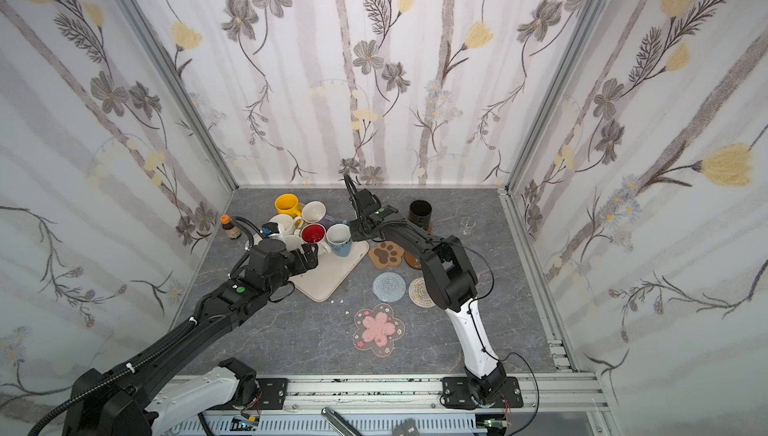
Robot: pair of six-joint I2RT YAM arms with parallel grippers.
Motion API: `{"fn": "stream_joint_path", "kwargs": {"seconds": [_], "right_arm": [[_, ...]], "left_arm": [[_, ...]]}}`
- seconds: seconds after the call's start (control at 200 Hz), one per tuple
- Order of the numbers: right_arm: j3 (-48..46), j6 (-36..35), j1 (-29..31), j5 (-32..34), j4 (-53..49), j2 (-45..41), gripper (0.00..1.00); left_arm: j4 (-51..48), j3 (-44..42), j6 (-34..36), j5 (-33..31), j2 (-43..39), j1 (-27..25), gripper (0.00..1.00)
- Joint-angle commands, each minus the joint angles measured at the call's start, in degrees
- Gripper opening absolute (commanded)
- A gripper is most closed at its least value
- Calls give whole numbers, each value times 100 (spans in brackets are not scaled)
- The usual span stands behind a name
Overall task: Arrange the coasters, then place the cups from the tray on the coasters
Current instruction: 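Withdraw the right gripper from the black mug toward the tray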
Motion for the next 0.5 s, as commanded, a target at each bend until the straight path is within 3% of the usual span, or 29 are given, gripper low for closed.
{"fn": "stream_joint_path", "kwargs": {"seconds": [0.0,0.5], "right_arm": [[-295,-7,62,-152,408,-260,30],[-1193,98,432,-224,812,-804,29]], "left_arm": [[24,2,22,-59,11,9,98],[37,24,45,-85,34,18,99]]}}
